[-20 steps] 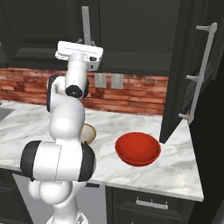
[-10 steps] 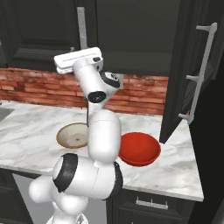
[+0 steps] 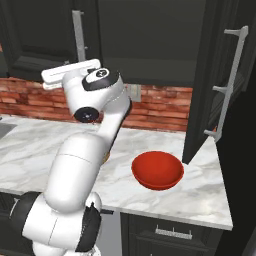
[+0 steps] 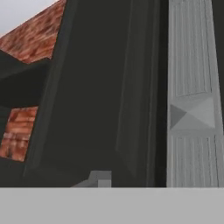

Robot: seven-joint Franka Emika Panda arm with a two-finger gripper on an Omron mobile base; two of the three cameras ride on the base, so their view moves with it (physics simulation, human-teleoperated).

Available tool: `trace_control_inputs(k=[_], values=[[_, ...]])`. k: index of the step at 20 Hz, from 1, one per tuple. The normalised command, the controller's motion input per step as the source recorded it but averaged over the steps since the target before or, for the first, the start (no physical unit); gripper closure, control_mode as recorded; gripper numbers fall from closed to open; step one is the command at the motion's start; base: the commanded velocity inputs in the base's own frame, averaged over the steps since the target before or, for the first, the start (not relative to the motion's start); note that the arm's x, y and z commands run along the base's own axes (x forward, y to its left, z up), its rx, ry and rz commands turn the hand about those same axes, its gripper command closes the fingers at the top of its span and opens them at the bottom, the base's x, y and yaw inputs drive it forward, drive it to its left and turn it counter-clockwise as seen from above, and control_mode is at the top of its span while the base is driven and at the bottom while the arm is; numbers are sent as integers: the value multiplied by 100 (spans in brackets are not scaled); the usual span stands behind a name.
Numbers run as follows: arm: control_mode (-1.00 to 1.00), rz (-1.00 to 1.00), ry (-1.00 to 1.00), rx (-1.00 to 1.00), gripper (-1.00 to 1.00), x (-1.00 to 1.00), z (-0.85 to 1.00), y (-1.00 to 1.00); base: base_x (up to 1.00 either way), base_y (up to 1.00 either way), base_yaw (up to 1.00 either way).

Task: Open the cabinet. Pick the bowls from the counter and place them in the cabinet. Then close the cabinet.

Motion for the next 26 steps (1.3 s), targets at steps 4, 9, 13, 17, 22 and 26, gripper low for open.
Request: trace_control_inputs(k=[4,9,13,17,22,26], values=[[-100,-8,-33,-9,100,-100,17,93,0,0,0],[-100,-13,-25,-5,100,-100,35,92,0,0,0],[-100,-9,-21,-6,100,-100,61,53,0,0,0],[-100,-5,-13,-9,100,-99,65,7,0,0,0],[-100,0,-9,-3,100,-100,39,-3,0,0,0],[-100,0,-7,0,100,-100,32,0,0,0,0]])
